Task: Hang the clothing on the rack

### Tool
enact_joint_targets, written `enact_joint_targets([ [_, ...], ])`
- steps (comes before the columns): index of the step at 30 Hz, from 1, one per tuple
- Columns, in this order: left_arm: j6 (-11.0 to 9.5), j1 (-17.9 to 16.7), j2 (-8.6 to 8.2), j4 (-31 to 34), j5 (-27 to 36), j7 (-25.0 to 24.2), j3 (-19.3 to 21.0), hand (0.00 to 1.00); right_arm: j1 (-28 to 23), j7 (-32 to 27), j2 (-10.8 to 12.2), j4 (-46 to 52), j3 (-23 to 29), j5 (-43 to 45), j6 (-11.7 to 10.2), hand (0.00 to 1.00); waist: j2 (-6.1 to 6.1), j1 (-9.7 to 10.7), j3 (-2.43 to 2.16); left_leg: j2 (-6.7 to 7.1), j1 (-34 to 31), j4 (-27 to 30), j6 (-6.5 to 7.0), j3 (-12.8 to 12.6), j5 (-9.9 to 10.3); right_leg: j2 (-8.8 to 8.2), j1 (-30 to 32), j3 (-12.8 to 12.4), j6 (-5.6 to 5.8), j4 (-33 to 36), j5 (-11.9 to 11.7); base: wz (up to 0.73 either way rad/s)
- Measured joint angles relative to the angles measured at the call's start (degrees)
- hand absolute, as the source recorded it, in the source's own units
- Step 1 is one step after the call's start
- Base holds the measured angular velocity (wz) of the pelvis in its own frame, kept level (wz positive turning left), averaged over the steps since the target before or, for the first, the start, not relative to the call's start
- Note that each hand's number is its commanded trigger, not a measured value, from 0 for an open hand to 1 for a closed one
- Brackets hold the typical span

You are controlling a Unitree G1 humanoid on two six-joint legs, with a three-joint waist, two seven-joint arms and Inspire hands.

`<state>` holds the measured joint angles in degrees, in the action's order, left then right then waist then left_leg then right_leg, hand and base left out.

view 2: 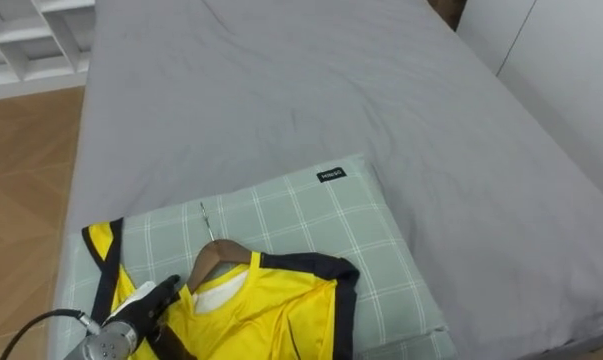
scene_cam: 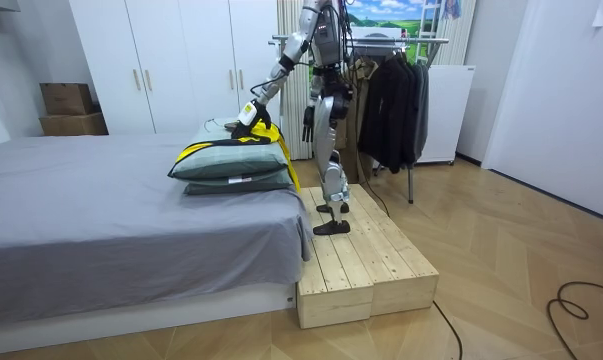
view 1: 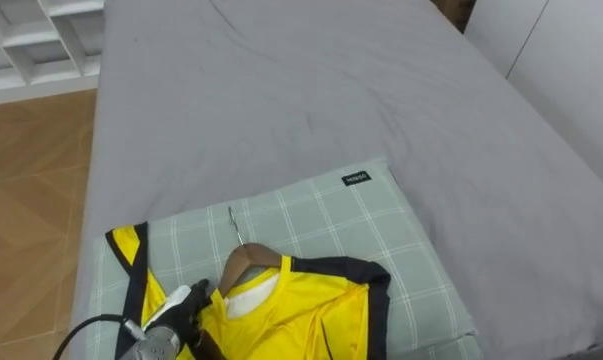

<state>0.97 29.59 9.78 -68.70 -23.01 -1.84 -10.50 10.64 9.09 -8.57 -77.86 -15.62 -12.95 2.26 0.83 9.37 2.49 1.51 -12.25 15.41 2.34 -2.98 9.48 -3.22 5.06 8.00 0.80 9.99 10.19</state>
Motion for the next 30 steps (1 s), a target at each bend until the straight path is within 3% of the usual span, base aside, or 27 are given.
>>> enact_joint_targets([
  [4, 0.3, 0.2, 1.02, -0.1, 0.0, -4.1, -1.7, 0.0, 0.1, 0.4, 0.0, 0.0, 0.3, 0.8, 0.3, 0.0, 0.0, 0.1, -0.09, 0.02, 0.2, 0.0, 0.02, 0.0, 0.0, -0.01, -0.2, 0.0, 0.0, 0.1, 0.0, 0.0],
  [10, 0.6, 0.2, 1.23, -1.9, 0.0, -6.3, -2.9, 0.0, 0.1, 0.1, -0.1, 0.0, 0.7, 2.1, 0.6, 0.0, 0.03, 0.2, -0.17, 0.01, 1.9, -0.4, 0.08, -0.5, -0.1, -0.09, -1.0, -0.2, 0.03, 0.8, 0.0, -0.04],
  [14, 1.3, 0.2, 1.1, -1.9, 0.0, -6.6, -3.7, 0.0, 0.2, -0.2, -0.1, 0.0, 0.7, 2.3, 1.7, 0.0, 0.05, 0.2, -0.87, 0.05, 1.8, -0.5, 0.14, -0.6, -0.2, -0.09, -1.0, -0.3, 0.03, 0.8, 0.0, 0.0],
  [16, 1.7, 0.1, 1.07, -1.9, 0.0, -7.7, -4.0, 0.0, 0.0, -0.2, -0.1, 0.0, 0.6, 2.3, 2.4, 0.0, 0.09, 0.3, -1.55, 0.04, 1.9, -0.4, 0.13, -0.6, -0.2, -0.09, -1.2, -0.3, 0.03, 0.9, 0.0, 0.0],
  [30, 1.6, -0.4, 0.47, -2.3, -0.2, -8.3, -4.0, 0.0, 0.0, -0.2, -0.2, 0.0, 0.5, 2.1, 2.6, 0.0, 0.27, -0.2, -1.45, 0.01, 2.8, -0.4, 0.13, -0.3, -0.2, -0.06, -2.3, -0.1, 0.02, 0.9, 0.0, 0.01],
])
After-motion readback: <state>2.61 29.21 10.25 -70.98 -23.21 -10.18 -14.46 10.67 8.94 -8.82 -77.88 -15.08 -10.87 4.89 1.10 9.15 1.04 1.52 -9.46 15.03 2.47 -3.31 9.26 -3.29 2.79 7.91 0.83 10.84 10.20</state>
